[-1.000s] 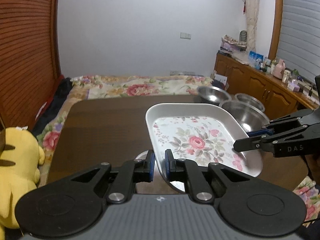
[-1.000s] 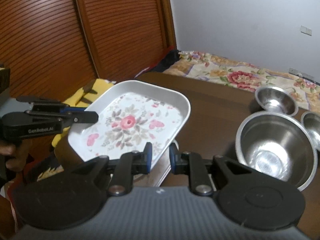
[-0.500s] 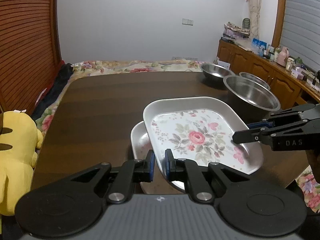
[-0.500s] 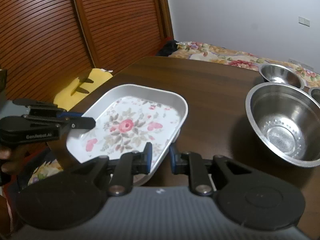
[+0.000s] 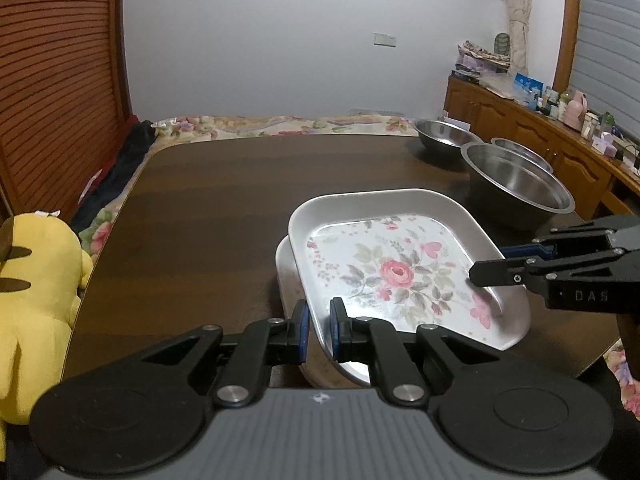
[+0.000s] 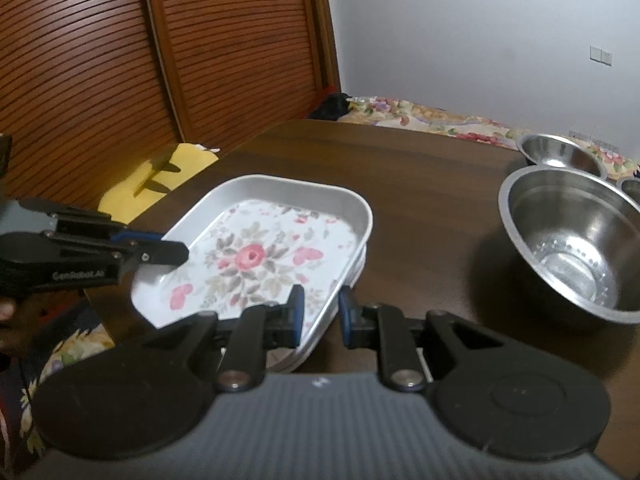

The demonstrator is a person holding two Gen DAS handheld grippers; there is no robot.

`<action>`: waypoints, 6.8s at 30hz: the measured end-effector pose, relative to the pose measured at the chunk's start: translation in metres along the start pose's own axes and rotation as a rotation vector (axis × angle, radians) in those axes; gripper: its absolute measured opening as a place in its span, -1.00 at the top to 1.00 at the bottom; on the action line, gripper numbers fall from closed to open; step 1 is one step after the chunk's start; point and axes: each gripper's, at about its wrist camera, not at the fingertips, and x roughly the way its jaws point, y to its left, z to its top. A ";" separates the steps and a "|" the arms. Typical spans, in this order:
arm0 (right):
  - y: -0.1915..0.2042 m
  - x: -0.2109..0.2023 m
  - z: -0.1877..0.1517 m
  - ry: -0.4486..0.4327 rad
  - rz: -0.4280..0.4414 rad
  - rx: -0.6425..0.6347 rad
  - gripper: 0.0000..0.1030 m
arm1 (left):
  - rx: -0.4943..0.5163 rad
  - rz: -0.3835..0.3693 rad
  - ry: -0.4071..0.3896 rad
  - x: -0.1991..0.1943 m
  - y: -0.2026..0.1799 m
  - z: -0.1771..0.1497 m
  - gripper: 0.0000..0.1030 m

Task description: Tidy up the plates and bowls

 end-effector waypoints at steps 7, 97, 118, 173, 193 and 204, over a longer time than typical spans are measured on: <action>-0.001 0.004 -0.007 -0.049 -0.005 0.060 0.61 | -0.011 0.014 -0.006 0.004 0.004 -0.004 0.77; -0.200 -0.035 -0.012 -0.173 -0.182 0.201 -0.09 | 0.071 -0.107 -0.002 0.150 -0.164 0.103 0.38; -0.174 -0.057 -0.010 -0.201 -0.171 0.204 0.17 | 0.054 -0.151 -0.040 0.105 -0.161 0.094 0.56; -0.108 -0.071 -0.056 -0.124 -0.194 0.172 0.15 | 0.083 -0.163 -0.017 0.055 -0.139 0.022 0.52; -0.109 -0.077 -0.053 -0.138 -0.218 0.145 0.13 | 0.074 -0.160 -0.024 0.057 -0.136 0.022 0.50; -0.111 -0.093 -0.040 -0.181 -0.252 0.109 0.06 | 0.064 -0.146 -0.042 0.056 -0.131 0.029 0.16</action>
